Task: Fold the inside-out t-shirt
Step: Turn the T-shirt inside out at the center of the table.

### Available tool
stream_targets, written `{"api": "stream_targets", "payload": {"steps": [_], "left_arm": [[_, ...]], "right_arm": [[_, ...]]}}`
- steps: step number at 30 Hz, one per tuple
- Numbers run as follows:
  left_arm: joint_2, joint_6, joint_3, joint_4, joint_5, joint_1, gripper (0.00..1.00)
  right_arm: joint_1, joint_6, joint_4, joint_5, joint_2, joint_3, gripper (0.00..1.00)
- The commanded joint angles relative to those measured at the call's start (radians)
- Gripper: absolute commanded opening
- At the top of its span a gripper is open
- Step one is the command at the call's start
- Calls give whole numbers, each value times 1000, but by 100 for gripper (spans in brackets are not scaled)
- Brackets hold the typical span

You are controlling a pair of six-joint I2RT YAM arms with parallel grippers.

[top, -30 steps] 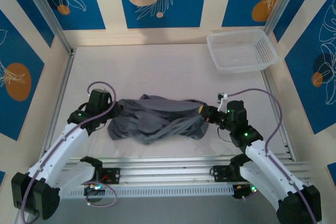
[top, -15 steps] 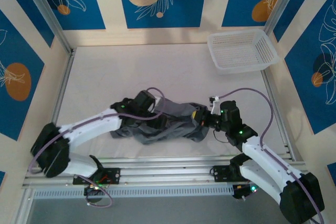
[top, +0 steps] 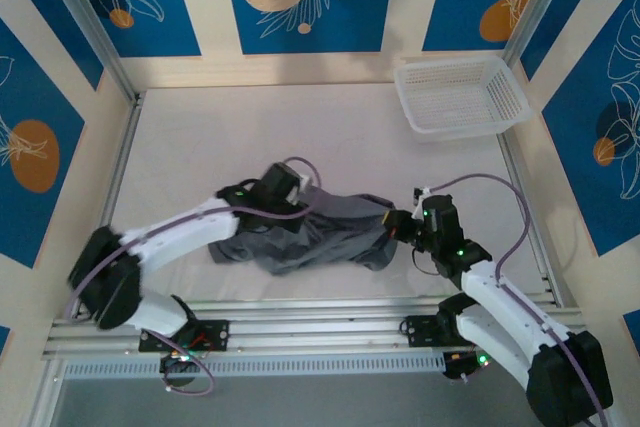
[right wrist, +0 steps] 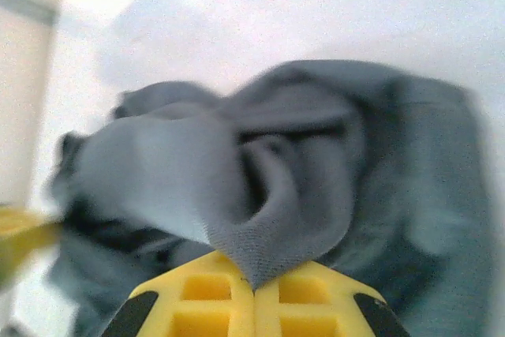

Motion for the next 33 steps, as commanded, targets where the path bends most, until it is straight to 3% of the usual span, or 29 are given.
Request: {"api": "stream_targets", "payload": {"steps": [1,3,5,9,11,14,16,19,22,24,26,30,33], "left_arm": [[-149,-15,-19,77,253,55,0],[-179,-5,-19,75,301,61,0],[-193,13,-29,79,321,61,0],[-210,9,-56,89,340,62,0],[-232,19,-76,92,330,62,0],[-297,37,-107,62,253,62,0],[-348,39,-137,13,194,61,0],[-409,34,-186,-72,117,61,0],[-448,18,-223,-127,55,61,0],[-475,0,-241,-116,43,61,0],[-484,-9,-240,-108,26,61,0],[-482,-36,-223,-144,-105,64,0],[-469,-70,-224,-179,-224,81,0]], "right_arm": [[0,-1,24,-35,33,-58,9],[21,-19,3,-70,13,-21,28],[62,-92,-23,-52,-26,30,37],[225,-366,-10,139,-64,118,65],[304,-529,49,186,-22,142,74],[349,-709,74,164,115,212,77],[352,-791,-4,164,253,310,76],[390,-872,-172,292,467,475,77],[408,-945,-211,277,625,550,78],[404,-945,-197,221,702,577,75],[403,-922,-211,187,766,617,63],[403,-879,-209,198,769,658,0],[400,-816,-177,135,631,630,0]]}}
